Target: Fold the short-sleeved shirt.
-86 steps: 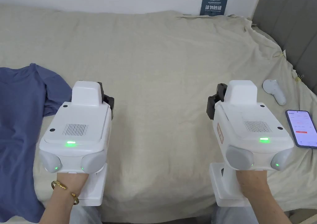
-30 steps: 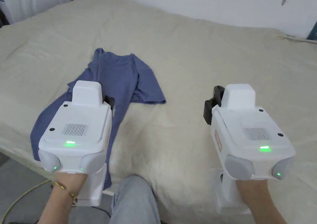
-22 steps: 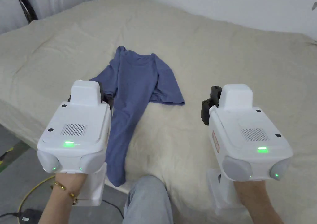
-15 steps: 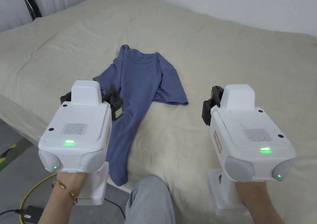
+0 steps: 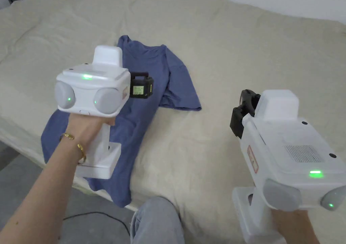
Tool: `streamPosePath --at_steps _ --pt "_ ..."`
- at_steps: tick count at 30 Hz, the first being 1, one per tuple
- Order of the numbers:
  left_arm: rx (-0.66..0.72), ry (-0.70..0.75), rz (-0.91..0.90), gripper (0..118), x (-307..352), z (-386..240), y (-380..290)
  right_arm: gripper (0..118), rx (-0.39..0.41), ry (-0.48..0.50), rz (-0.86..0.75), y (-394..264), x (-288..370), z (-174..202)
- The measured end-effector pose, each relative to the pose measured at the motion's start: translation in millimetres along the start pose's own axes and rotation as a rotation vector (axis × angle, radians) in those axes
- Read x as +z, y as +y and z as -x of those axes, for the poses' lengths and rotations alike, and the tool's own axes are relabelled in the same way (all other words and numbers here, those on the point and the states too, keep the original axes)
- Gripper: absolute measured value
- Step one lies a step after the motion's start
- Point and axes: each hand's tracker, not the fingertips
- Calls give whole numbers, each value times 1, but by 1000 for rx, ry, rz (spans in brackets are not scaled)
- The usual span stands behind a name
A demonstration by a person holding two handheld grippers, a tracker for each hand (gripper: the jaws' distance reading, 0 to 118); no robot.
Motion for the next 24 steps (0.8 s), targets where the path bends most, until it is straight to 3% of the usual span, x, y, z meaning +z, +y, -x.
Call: streamPosePath --at_steps 7,14,21,22,24 --pt "-56 -34 214 118 -130 -6 60 0 -42 -28 41 -10 -34 -12" --pt "-167 45 448 118 -244 -13 72 0 -33 -52 84 -19 -63 -24" --pt "-78 49 599 118 -312 -1 53 0 -19 -62 101 -33 -80 -37" --pt "-82 46 593 116 -319 4 50 0 -17 -60 107 -35 -82 -38" --pt "-71 61 601 87 -327 5 47 0 -17 -51 117 -40 -87 -39"
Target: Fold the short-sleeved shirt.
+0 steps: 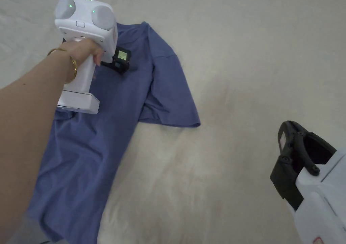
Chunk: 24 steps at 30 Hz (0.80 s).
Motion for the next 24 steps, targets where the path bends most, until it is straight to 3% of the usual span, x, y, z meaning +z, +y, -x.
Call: streamPosePath --at_steps 2,3,4,5,7,8,13,24 --pt "65 -123 13 68 0 5 -1 0 -4 7 11 -5 -3 0" --pt "58 -96 5 58 2 6 0 0 -2 9 16 -7 -4 1" --pt "28 -108 2 40 5 6 1 0 -1 12 20 -8 -5 2" --pt "-22 -111 -21 0 9 4 1 0 -1 17 23 -9 -4 2" --pt "-79 -28 -63 0 11 4 -3 0 -3 20 26 -11 -2 4" --pt "-36 -86 -52 0 12 8 -7 0 -7 24 29 -11 0 5" --pt "37 -65 -201 0 37 20 -27 0 -12 19 29 -5 13 7" --pt "130 -78 -505 0 191 27 -63 0 -65 -28 -99 23 91 0"
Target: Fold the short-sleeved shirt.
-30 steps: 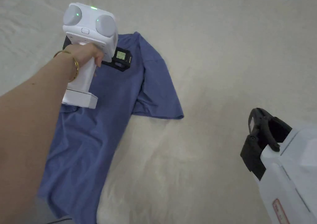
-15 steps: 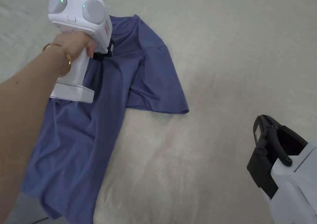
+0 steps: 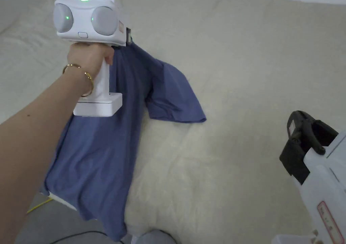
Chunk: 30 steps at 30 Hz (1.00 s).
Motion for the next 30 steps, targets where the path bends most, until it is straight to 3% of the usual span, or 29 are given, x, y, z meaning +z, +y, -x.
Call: streamPosePath --at_steps 8,16,23,30 --pt "34 -61 -193 0 121 -16 45 0 -7 -47 -85 12 72 -11" --pt "-64 -163 -431 0 233 -61 108 0 -41 -144 -162 22 125 -36" --pt "-179 -344 -490 0 265 -142 102 0 -53 -249 -211 24 163 -72" --pt "-300 -597 -417 0 256 -264 39 0 -83 -408 -202 10 202 -108"
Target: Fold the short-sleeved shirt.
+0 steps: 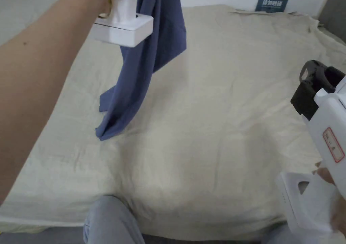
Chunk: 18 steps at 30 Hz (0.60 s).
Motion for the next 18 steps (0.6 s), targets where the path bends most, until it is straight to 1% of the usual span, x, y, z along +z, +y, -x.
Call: streamPosePath --at_steps 3,5,8,11,13,14,17,18 --pt "3 -134 86 0 -27 -56 -35 0 -1 -61 20 -7 9 -21" --pt "-29 -214 142 0 -38 -93 -61 0 3 -96 32 -11 15 -33" --pt "-83 -294 206 0 -53 -145 -104 0 -9 -148 47 -18 24 -51" --pt "-123 -399 315 0 -66 -194 -149 0 -12 -195 74 -25 29 -67" --pt "-212 -413 355 0 -68 -221 -180 0 -19 -212 90 -29 30 -75" --pt "-232 -420 381 0 -70 -233 -195 0 -20 -220 97 -32 29 -79" --pt "-229 -424 461 0 -75 -258 -233 0 -25 -235 115 -38 28 -85" --pt "-213 -422 494 5 -78 -264 -243 0 -28 -238 118 -40 27 -85"
